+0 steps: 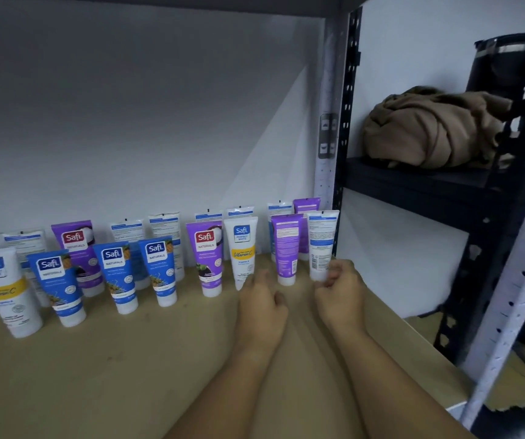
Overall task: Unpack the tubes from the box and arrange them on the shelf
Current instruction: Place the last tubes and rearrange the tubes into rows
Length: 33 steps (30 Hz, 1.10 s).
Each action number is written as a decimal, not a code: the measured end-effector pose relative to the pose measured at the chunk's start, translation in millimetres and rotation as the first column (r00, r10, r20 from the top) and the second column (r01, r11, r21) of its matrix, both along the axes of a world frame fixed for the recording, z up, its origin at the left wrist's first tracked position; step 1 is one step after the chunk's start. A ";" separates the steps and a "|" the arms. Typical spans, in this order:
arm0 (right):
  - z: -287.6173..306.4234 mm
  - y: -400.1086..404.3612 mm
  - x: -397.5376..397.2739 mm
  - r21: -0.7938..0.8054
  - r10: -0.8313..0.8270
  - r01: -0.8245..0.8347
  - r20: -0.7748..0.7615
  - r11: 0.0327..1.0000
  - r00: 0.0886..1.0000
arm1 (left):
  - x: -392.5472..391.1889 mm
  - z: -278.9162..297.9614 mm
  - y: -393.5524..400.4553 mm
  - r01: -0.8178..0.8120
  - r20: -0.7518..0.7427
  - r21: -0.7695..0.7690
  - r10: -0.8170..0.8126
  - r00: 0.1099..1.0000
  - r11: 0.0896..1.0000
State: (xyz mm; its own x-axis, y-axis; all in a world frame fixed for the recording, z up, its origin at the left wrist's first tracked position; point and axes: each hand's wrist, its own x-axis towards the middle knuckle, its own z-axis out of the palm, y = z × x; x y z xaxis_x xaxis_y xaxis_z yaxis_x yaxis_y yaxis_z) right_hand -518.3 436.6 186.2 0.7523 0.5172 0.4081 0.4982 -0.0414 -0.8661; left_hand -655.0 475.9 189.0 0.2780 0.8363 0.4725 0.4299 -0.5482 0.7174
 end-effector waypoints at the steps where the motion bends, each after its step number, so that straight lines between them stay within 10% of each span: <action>1: 0.8 1.9 5.1 0.014 -0.009 0.009 -0.006 1.000 1.000 | 8.1 1.5 2.1 -0.005 -0.001 0.020 0.005 1.000 1.000; 33: 1.3 30.8 31.5 0.044 0.093 -0.092 -0.009 0.995 0.996 | 53.9 -4.4 45.1 -0.073 0.014 0.104 0.072 0.997 0.992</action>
